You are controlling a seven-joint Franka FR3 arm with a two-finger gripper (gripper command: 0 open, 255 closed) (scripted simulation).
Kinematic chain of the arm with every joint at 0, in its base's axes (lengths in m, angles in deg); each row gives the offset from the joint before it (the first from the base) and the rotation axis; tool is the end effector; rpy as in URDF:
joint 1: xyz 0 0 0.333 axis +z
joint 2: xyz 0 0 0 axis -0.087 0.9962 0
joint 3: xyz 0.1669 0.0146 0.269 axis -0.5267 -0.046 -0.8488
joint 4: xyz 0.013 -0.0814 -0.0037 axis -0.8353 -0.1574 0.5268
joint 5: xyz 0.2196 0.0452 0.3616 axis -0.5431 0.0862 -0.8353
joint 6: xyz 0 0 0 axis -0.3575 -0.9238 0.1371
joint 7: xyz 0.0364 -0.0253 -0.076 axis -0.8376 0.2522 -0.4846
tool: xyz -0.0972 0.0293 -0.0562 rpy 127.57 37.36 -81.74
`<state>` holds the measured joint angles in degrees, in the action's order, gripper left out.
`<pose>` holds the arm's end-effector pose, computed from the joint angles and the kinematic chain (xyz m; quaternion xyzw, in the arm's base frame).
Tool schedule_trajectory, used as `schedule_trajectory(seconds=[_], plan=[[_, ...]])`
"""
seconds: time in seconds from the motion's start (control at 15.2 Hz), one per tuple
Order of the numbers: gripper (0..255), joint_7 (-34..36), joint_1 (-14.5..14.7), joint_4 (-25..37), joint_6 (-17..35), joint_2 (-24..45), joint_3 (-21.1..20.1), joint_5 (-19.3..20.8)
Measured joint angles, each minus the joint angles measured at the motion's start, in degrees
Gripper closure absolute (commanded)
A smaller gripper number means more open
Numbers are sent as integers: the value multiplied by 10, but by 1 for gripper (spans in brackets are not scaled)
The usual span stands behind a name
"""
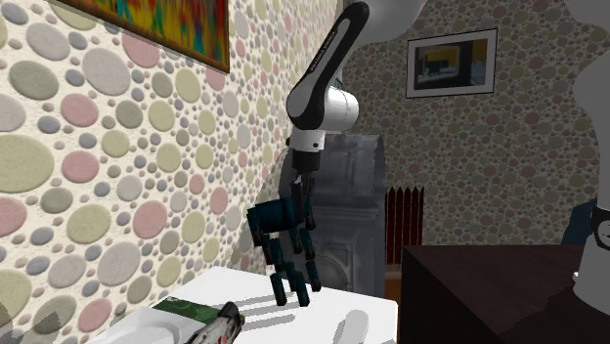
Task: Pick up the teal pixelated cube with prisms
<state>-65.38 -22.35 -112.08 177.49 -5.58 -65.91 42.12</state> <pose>0.4886 -0.3713 0.1848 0.9834 -0.1748 0.0441 0.0191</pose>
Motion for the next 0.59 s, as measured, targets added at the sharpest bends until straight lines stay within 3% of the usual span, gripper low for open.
schedule_trajectory(seconds=[0.59], plan=[[255, 23, 17, 4, -52, -50, 23, 33]])
